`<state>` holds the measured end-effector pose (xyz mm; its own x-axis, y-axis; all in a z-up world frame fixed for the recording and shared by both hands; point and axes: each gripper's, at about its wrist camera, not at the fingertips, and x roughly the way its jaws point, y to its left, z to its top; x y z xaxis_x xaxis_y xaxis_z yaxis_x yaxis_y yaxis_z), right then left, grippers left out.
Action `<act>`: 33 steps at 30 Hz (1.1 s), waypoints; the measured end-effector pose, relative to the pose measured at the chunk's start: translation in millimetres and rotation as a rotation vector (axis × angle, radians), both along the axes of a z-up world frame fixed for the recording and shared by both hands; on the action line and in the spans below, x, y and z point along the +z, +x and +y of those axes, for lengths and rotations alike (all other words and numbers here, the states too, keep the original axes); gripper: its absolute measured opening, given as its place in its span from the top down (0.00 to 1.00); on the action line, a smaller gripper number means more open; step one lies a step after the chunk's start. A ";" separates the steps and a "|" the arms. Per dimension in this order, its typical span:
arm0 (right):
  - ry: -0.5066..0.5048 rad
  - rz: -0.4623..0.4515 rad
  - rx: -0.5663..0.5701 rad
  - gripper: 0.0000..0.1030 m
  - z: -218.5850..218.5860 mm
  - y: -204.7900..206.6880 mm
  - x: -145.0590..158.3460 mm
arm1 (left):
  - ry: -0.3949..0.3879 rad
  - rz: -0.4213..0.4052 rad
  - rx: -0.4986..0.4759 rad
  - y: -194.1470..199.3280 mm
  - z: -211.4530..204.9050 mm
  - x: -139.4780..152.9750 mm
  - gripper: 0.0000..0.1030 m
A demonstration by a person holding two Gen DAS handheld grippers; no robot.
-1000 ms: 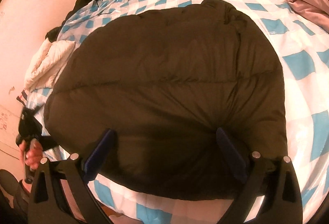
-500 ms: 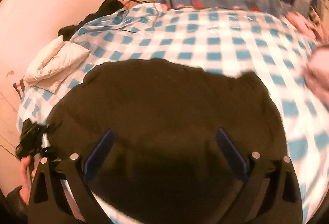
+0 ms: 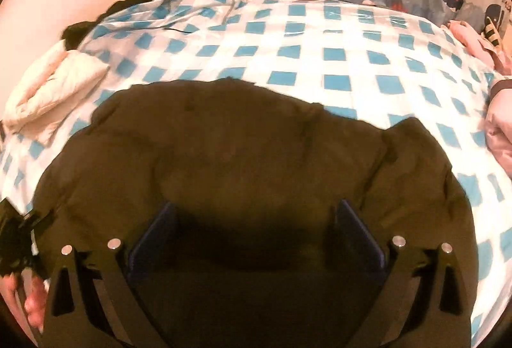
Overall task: Fold large clothes
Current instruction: 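Lift the jacket end with the left gripper while the right gripper presses the bundle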
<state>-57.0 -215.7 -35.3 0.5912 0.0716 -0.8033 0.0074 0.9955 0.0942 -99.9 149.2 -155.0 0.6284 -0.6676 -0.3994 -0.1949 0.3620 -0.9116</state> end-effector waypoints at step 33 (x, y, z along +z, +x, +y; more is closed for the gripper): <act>-0.091 0.074 0.073 0.06 28.1 -13.1 -40.8 | 0.203 -0.165 -0.063 4.7 -19.3 43.2 0.81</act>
